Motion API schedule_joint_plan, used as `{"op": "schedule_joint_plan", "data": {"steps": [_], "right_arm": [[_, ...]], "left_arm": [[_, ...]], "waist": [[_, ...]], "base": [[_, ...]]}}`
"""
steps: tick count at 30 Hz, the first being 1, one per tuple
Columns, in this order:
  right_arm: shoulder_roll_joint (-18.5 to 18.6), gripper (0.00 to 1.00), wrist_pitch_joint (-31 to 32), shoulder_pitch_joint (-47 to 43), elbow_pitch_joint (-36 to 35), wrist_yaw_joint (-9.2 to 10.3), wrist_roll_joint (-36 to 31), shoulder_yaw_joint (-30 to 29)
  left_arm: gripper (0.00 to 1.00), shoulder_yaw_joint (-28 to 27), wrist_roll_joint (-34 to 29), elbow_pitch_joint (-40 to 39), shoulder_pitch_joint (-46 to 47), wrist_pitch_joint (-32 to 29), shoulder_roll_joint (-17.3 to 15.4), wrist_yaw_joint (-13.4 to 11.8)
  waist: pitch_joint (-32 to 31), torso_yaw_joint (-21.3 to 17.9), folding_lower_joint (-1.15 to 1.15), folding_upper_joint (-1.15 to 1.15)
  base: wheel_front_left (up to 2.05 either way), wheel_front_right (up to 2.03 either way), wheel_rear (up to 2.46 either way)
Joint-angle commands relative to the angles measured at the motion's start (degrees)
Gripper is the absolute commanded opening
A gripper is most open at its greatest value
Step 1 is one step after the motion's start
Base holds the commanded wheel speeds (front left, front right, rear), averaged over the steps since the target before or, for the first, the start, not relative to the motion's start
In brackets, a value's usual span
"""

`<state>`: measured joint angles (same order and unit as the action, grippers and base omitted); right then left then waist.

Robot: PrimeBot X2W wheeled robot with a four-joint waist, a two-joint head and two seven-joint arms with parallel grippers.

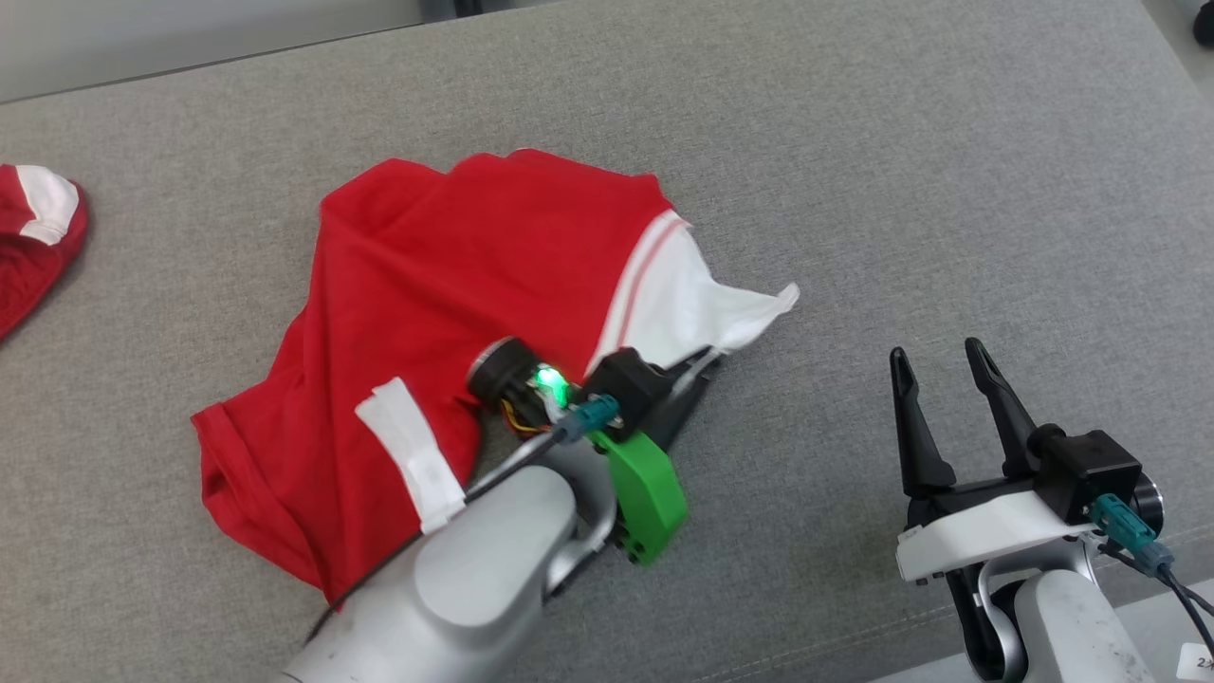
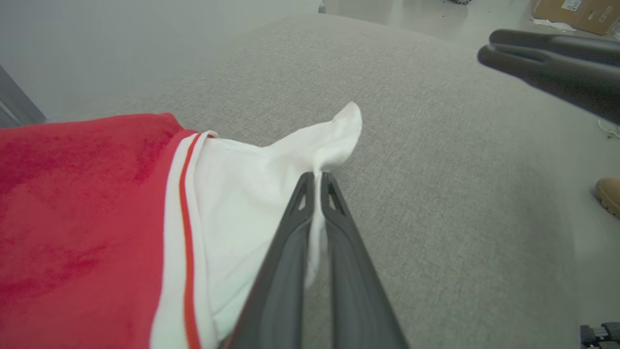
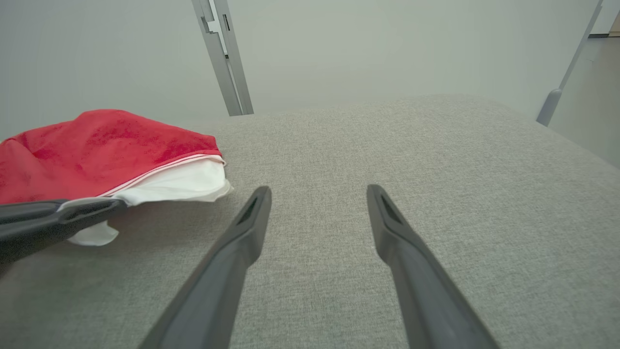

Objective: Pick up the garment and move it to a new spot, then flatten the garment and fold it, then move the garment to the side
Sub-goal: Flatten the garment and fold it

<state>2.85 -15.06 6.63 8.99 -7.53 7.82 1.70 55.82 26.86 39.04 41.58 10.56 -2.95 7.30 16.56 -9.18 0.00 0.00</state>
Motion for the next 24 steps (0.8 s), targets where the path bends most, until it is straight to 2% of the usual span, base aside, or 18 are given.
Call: {"op": "schedule_joint_plan", "data": {"steps": [1,5,6,7,11,15,17,24], "right_arm": [[0.08,1.0,-0.17,-0.41,0.06,0.08,-0.13,-0.21],[0.09,1.0,-0.17,-0.35,0.17,0.08,-0.3,-0.39],[0.08,1.0,-0.17,-0.2,0.26,0.08,-0.23,-0.31],[0.09,1.0,-0.17,-0.06,0.36,0.09,-0.17,-0.18],[0.11,1.0,-0.17,0.37,0.53,0.09,0.2,0.03],[0.1,1.0,-0.17,-0.33,0.7,0.09,0.17,-0.6],[0.1,1.0,-0.17,-1.0,0.77,0.08,0.12,-1.06],[0.09,1.0,-0.17,-3.19,0.9,0.08,-0.43,-2.6]], "left_arm": [[0.0,1.9,2.34,-2.87,-1.51,-0.49,0.0,0.16],[0.0,7.55,8.19,-10.51,-2.07,-1.6,-1.48,0.14],[0.78,8.66,8.94,-11.32,-2.21,-1.12,-1.98,0.15],[1.0,8.85,9.88,-11.34,-2.85,-0.99,-2.11,0.15],[1.0,9.44,11.38,-11.47,-4.13,0.43,-1.92,0.18],[1.0,7.54,13.32,-13.91,-6.56,2.22,-3.44,-0.51],[1.0,5.51,14.07,-15.96,-8.05,3.04,-5.32,-2.1],[1.0,-5.06,16.38,-22.89,-15.94,4.48,-13.44,-11.91]], "waist": [[-0.25,0.34,0.0,0.0],[-0.28,0.77,0.0,0.0],[-0.26,0.79,0.0,0.0],[-0.25,0.78,0.0,0.0],[-0.31,0.61,0.0,0.0],[-1.05,0.57,0.0,0.0],[-1.76,0.74,0.0,0.0],[-5.1,2.48,0.0,0.0]], "base": [[0.0,0.0,0.0],[0.0,0.0,0.0],[0.0,0.0,0.0],[0.0,0.0,0.0],[0.0,0.0,0.0],[0.0,0.0,0.0],[0.0,0.0,0.0],[0.0,0.0,0.0]]}}
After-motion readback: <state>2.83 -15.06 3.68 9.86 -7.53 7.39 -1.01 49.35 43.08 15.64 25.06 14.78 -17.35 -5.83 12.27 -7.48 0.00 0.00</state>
